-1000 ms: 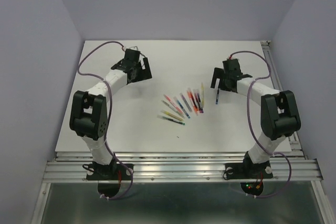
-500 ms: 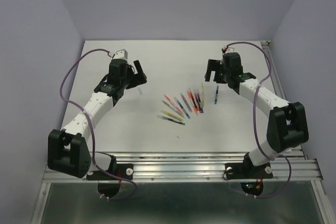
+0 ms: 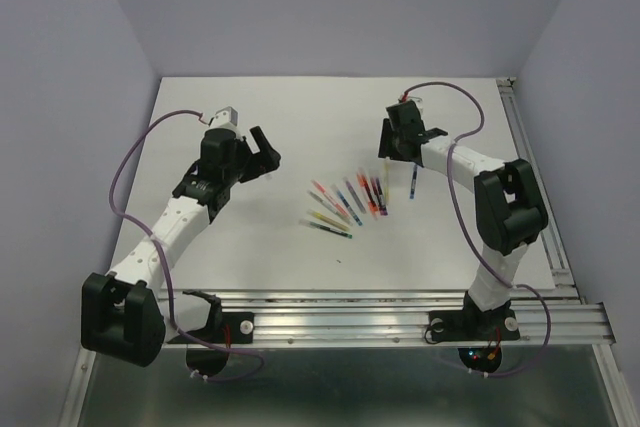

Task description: Open the pen caps

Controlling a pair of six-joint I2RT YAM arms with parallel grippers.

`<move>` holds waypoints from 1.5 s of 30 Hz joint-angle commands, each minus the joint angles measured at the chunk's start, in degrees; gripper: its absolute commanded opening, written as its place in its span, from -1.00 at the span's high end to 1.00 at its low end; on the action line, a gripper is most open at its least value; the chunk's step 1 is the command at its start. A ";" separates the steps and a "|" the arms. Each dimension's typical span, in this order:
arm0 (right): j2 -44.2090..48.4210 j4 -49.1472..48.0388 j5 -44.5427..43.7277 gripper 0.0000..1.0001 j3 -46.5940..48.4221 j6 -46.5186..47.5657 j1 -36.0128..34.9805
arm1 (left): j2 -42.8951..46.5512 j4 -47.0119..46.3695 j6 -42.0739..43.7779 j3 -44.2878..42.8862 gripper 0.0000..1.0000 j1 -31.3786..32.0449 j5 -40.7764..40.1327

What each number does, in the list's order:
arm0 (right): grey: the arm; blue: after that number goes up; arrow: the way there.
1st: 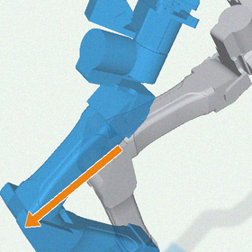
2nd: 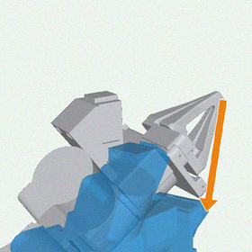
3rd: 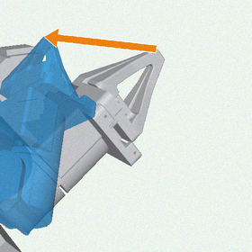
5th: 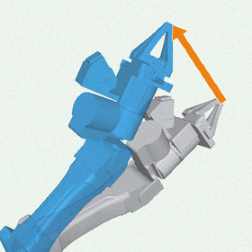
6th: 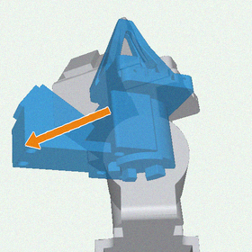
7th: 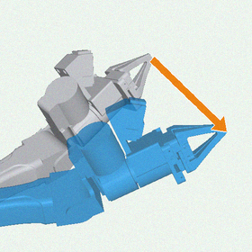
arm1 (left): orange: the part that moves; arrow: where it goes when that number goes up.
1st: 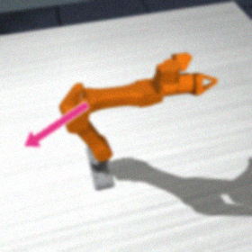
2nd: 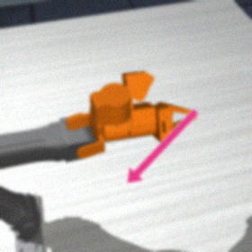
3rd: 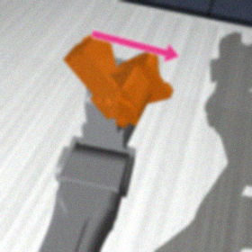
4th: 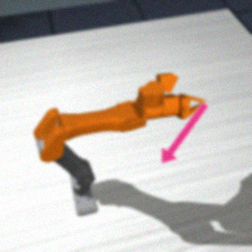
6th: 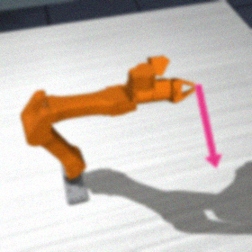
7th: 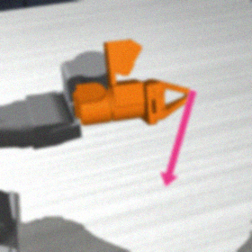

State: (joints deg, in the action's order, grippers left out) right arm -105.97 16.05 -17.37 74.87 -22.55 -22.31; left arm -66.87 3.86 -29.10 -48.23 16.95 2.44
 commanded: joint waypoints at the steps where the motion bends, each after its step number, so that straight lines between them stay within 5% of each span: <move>1: -2.04 0.91 -1.71 -0.21 3.70 -1.01 -0.54 | -0.10 -2.63 0.01 -0.02 -0.98 0.36 0.73; 45: -7.49 2.67 -3.64 0.41 -7.19 -4.70 -4.94 | -0.54 -2.63 0.01 1.12 -0.98 0.45 0.64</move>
State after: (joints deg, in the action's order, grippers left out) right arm -111.70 14.76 -20.73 71.46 -25.69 -26.44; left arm -69.08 2.79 -29.10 -47.57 17.17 3.01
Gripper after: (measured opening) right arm 0.314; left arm 0.986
